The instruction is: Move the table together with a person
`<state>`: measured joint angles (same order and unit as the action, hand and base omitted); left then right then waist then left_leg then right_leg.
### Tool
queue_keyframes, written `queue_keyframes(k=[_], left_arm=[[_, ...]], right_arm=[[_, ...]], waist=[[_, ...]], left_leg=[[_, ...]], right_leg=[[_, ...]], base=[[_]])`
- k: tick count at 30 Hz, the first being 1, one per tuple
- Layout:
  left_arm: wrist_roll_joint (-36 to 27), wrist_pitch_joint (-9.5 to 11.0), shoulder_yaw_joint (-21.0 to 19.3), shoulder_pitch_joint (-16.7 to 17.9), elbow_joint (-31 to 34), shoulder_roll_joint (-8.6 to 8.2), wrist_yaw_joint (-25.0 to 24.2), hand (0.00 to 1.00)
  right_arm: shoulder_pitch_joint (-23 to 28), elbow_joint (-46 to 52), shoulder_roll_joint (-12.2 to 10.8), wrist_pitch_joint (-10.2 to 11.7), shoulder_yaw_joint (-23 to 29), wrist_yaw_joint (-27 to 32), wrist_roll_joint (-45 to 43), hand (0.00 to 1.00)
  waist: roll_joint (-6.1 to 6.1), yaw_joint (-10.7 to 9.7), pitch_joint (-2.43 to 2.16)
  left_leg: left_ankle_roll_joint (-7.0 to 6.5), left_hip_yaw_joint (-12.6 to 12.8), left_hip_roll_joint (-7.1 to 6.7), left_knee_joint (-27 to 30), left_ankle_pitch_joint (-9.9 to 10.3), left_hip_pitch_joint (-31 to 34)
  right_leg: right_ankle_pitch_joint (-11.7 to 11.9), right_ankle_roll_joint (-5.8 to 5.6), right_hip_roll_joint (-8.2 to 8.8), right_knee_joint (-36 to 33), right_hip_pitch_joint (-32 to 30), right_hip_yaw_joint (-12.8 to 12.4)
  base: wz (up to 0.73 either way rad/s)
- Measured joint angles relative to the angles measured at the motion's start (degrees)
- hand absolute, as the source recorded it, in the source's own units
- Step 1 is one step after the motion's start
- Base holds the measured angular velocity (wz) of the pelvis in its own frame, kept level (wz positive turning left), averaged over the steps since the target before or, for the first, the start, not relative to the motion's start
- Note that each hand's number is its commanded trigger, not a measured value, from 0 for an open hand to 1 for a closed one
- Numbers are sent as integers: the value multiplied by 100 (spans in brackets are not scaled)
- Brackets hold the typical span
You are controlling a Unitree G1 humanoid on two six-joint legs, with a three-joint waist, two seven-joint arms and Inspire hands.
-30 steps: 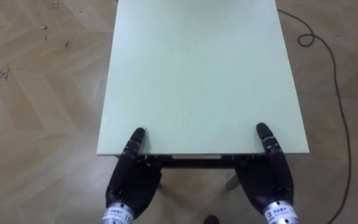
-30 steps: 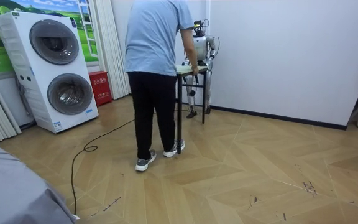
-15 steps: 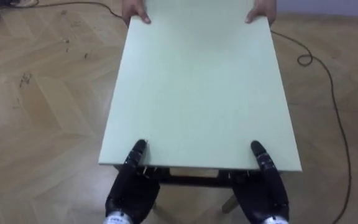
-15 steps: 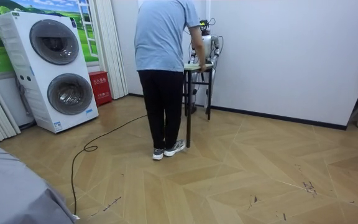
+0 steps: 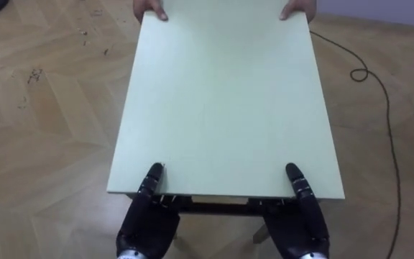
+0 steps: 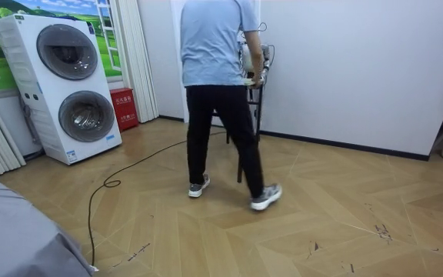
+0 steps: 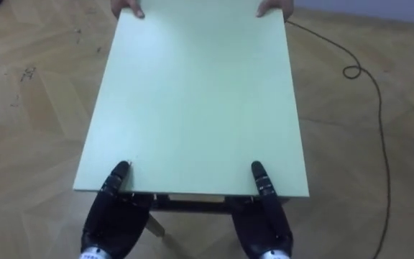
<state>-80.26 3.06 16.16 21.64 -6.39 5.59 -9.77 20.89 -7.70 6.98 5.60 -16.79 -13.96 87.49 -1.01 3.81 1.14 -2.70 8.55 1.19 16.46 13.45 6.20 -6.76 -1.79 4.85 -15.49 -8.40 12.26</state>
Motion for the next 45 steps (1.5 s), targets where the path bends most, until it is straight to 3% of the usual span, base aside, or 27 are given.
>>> queue_keyframes(k=[5, 10, 16, 19, 21, 24, 26, 27, 28, 29, 30, 31, 32, 33, 34, 36, 39, 42, 45], left_arm=[[-17, 0, -25, 52, 1, 0, -64, 100], [-44, 4, -19, 99, 4, 82, -446, 100], [-118, 71, -64, 281, 105, 67, -549, 100], [-118, 55, -54, 295, 101, 46, -555, 100], [-114, 57, -54, 307, 101, 44, -554, 100], [-125, 26, -51, 247, 101, 40, -492, 100], [-126, -28, -87, 225, 101, -34, -474, 100], [-127, -63, -56, 227, 99, -80, -464, 100], [-153, -72, 9, 199, 73, -97, -444, 100], [-188, -71, 47, 197, 67, -91, -443, 100], [-241, -45, 78, 196, 109, -16, -450, 100], [-291, -56, 70, 179, 59, -74, -442, 100], [-294, -79, 61, 200, 57, -117, -437, 100], [-326, -140, 39, 279, 84, -161, -465, 100], [-305, -174, 28, 283, 117, -164, -465, 100], [-262, -205, -1, 163, 126, -164, -465, 100], [-244, -159, -25, 111, 177, -165, -397, 100], [-258, -48, -46, 145, 204, -163, -371, 100], [-257, -15, -73, 147, 207, -164, -367, 100]], right_arm=[[-50, -1, 48, 11, -53, -31, -4, 100], [-233, -63, 87, 8, -74, -34, 51, 100], [-403, -60, 176, -44, -149, -41, 14, 100], [-410, -62, 199, -74, -121, -40, -10, 100], [-400, -62, 178, -87, -121, -40, -70, 100], [-388, -6, 167, -142, -56, -39, -121, 100], [-435, 16, 168, -162, 57, -37, -224, 100], [-436, 17, 177, -163, 123, -37, -240, 100], [-433, 13, 210, -169, 177, -37, -239, 100], [-421, 12, 202, -169, 199, -37, -257, 100], [-422, 26, 105, -167, 223, -37, -382, 100], [-441, 53, 125, -168, 264, -30, -481, 100], [-479, 56, 145, -169, 280, -22, -507, 100], [-547, 56, 158, -173, 280, 34, -518, 100], [-565, 59, 140, -173, 291, 49, -527, 100], [-574, 137, 169, -160, 307, 46, -483, 100], [-612, 169, 158, -148, 298, 101, -509, 100], [-628, 169, 87, -149, 237, 163, -577, 100], [-634, 168, 11, -151, 230, 197, -626, 100]], waist=[[-14, 145, 15], [20, 276, 39], [80, 295, 36], [100, 297, 39], [124, 286, 43], [201, 246, 20], [257, 261, 14], [296, 254, 4], [360, 193, 29], [413, 175, 14], [369, 171, -10], [386, 109, -27], [437, 111, -23], [463, 121, -12], [517, 111, -39], [529, 43, -25], [480, 76, -11], [471, 140, -9], [415, 172, 4]], left_leg=[[12, -149, 1, -42, -8, 16], [62, -451, -17, -75, -61, 158], [111, -896, -95, -40, -153, 254], [111, -883, -91, 35, -153, 261], [112, -1007, -100, 101, -154, 271], [181, -1381, -168, 109, -196, 335], [233, -1406, -216, 23, -282, 428], [242, -1304, -215, -206, -459, 376], [210, -1051, -155, -458, -653, 219], [209, -1021, -63, -510, -685, 185], [274, -1163, -63, -541, -719, 207], [341, -930, -116, -305, -580, 299], [311, -564, -38, 25, -415, 358], [312, 29, 139, 496, -168, 308], [327, 339, 224, 549, -50, 136], [398, 403, 239, 220, 28, -6], [364, 515, 232, -151, 16, -150], [335, 546, 187, -191, 4, -174], [253, 543, 151, -201, -2, -185]], right_leg=[[-2, -3, 3, 93, 90, 126], [-3, -3, 13, 205, 148, 523], [-104, -16, 17, 202, 276, 624], [-174, 4, 21, 172, 425, 690], [-257, 48, 34, -20, 416, 712], [-433, 247, -7, -87, 397, 659], [-435, 237, 16, -12, 450, 838], [-432, 235, 67, -148, 432, 1086], [-440, 249, 133, -612, 277, 1193], [-524, 309, 92, -775, 156, 1058], [-394, 451, -149, -210, 6, 608], [-294, 498, -67, 63, -40, 779], [-317, 523, -46, 50, -16, 937], [-319, 534, -40, 47, 37, 1184], [-314, 544, -60, 69, 125, 1443], [-313, 544, -117, 76, 121, 1638], [-326, 517, -117, 56, 128, 1520], [-273, 423, -64, 47, 155, 1479], [-263, 406, 6, -74, 150, 1446]], base=[[17], [34], [47], [54], [53], [64], [60], [81], [90], [93], [91], [81], [57], [45], [56], [82], [35], [8], [20]])
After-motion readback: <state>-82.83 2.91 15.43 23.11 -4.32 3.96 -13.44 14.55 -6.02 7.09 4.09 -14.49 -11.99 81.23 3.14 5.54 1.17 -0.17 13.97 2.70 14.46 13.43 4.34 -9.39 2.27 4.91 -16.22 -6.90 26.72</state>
